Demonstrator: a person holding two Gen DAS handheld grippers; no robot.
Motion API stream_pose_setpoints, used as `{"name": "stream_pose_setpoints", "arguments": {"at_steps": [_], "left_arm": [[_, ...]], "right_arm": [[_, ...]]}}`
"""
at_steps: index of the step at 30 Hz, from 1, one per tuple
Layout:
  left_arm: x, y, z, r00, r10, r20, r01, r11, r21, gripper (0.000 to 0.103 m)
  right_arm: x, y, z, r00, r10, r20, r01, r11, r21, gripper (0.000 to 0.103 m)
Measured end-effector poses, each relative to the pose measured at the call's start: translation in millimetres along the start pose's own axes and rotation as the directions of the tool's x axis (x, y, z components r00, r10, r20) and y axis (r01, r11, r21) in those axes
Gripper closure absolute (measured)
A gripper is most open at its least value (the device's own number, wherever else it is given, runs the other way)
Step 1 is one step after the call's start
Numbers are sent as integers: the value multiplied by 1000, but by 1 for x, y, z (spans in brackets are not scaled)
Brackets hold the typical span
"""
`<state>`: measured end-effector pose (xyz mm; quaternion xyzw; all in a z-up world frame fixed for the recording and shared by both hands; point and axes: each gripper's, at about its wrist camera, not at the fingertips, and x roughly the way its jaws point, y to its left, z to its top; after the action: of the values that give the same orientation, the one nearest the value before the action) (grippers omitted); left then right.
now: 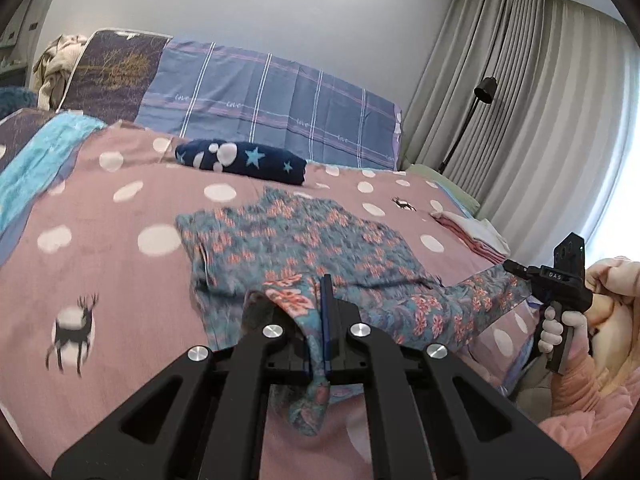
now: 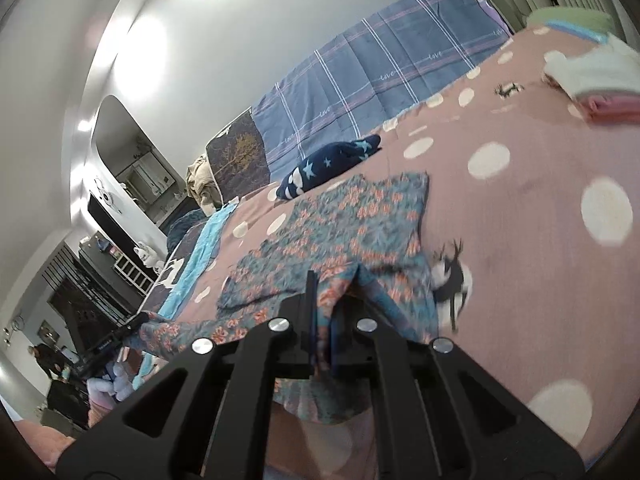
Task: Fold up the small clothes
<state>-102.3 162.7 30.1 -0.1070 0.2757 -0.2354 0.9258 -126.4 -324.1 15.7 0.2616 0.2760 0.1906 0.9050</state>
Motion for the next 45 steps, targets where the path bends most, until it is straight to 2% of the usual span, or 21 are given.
{"name": "stream_pose_setpoints", "arguments": {"at_steps": [11,16,20,24,25,28,32,34,36,37,38,39,40,42,45], "left_arm": [[70,21,75,998,57,6,-57,998,37,99],[125,52,97,993,111,-34,-111,994,10,99],[187,84,89,975,173,-139,-177,984,-14,99],[240,116,59,934,218,-283,-240,970,-46,98],[244,120,53,931,214,-296,-240,969,-54,96],[237,123,52,943,192,-272,-220,973,-76,93],[217,117,57,953,176,-247,-203,975,-90,77],[203,112,56,959,153,-240,-180,979,-94,77],[196,111,53,957,137,-255,-169,980,-108,77],[194,110,51,956,135,-262,-168,979,-111,81],[194,109,50,955,135,-265,-168,980,-108,86],[194,109,49,953,134,-273,-167,981,-101,97],[194,110,49,952,132,-277,-167,980,-104,98],[194,112,53,959,99,-266,-140,980,-139,98],[194,111,70,971,71,-228,-110,980,-165,98]], "right_arm": [[80,-11,75,999,-37,-4,37,999,-24,98],[135,-26,107,998,-65,-26,64,998,-19,98],[192,-54,114,988,-111,-111,115,993,22,98],[241,-86,99,957,-169,-234,188,980,60,96],[246,-92,95,953,-172,-249,196,978,72,96],[244,-101,89,956,-140,-257,169,981,94,94],[227,-96,94,955,-154,-255,173,984,53,83],[216,-92,94,957,-143,-251,158,987,42,82],[208,-88,92,957,-143,-254,156,987,34,82],[206,-87,91,955,-144,-259,157,987,31,82],[204,-85,88,954,-142,-266,154,988,24,83],[203,-83,87,952,-142,-271,151,988,14,91],[203,-80,85,950,-144,-276,150,989,0,97],[204,-76,83,949,-143,-281,144,989,-15,100],[203,-76,97,966,-68,-250,85,995,58,100]]}}
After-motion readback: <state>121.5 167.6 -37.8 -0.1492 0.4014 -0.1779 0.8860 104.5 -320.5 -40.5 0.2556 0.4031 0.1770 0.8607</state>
